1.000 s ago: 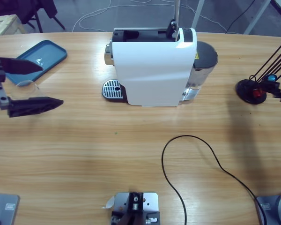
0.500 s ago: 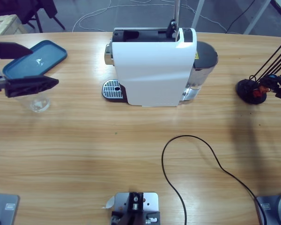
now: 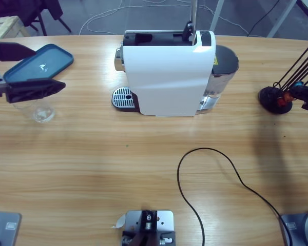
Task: Pour coffee
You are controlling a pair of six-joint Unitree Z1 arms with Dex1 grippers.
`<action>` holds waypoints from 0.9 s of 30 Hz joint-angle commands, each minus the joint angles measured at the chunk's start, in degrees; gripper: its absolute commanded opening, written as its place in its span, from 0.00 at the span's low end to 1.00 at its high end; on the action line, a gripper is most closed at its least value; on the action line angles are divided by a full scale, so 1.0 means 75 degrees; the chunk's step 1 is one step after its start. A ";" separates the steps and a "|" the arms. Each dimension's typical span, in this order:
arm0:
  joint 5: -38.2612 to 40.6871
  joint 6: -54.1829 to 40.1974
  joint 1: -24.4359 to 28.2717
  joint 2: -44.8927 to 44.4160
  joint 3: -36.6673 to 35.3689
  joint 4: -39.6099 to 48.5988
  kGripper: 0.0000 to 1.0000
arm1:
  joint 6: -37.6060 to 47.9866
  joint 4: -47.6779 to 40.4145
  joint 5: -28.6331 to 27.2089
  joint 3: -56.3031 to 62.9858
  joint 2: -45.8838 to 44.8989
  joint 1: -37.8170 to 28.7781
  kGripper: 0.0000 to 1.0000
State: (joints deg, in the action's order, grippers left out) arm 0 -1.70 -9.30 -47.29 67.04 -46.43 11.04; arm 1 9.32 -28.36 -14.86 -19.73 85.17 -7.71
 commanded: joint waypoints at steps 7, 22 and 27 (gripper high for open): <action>-0.0125 0.0297 -0.0456 0.0506 0.0167 -0.0289 1.00 | -0.0083 -0.0124 -0.0114 0.0146 -0.0234 0.0103 0.18; -0.0195 0.0384 -0.0697 0.0506 0.0242 -0.0347 1.00 | -0.0129 0.1676 -0.0433 -0.0819 -0.1891 0.0100 0.17; -0.0214 0.0466 -0.0791 0.0523 0.0321 -0.0366 1.00 | -0.0129 0.2316 -0.0414 -0.1468 -0.2313 -0.0073 0.17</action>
State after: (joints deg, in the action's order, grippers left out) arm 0 -2.44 -6.95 -52.05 69.36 -46.39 8.96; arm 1 9.00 -16.48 -17.07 -26.29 72.76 -7.68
